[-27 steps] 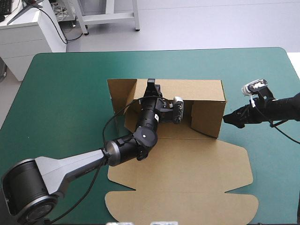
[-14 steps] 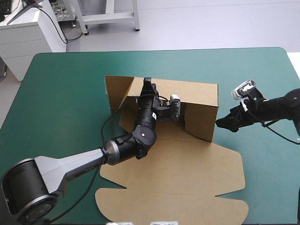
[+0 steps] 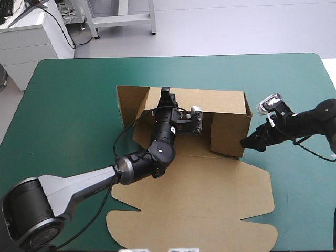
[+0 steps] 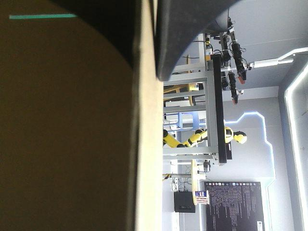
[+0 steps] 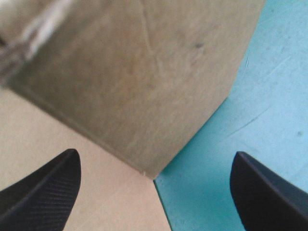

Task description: Fold the box

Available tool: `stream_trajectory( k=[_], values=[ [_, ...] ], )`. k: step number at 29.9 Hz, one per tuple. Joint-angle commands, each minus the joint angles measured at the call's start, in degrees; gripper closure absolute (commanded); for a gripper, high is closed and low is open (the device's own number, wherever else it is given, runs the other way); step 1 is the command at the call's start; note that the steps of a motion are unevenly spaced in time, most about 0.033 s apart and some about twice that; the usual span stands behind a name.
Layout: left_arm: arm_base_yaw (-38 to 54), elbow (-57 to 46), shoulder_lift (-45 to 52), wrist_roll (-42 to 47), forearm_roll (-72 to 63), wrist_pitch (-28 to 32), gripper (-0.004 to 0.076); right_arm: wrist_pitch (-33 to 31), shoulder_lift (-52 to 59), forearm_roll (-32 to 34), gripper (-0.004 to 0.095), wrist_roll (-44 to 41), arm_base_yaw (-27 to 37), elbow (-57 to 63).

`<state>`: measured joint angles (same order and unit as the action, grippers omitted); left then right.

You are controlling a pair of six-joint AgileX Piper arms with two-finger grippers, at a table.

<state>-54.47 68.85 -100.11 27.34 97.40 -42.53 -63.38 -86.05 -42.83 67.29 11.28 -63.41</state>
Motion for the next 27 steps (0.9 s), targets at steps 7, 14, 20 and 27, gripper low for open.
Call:
stream_trajectory(
  k=[7,14,20,27],
  values=[
    [-0.3,0.9,2.0,0.5,0.3,1.5,0.0732,8.4,1.8,-8.1,0.0125,1.8,-4.7,-1.1],
    [-0.3,0.9,2.0,0.5,0.3,1.5,0.0732,18.6,1.8,-8.1,0.0125,-5.7,-9.7,-1.1],
    [-0.3,0.9,2.0,0.5,0.3,1.5,0.0732,17.7,1.8,-8.8,0.0125,-8.4,-10.2,-1.1],
    [-0.3,0.9,2.0,0.5,0.3,1.5,0.0732,18.5,1.8,-8.8,0.0126,-8.4,-10.2,-1.1]
  ],
)
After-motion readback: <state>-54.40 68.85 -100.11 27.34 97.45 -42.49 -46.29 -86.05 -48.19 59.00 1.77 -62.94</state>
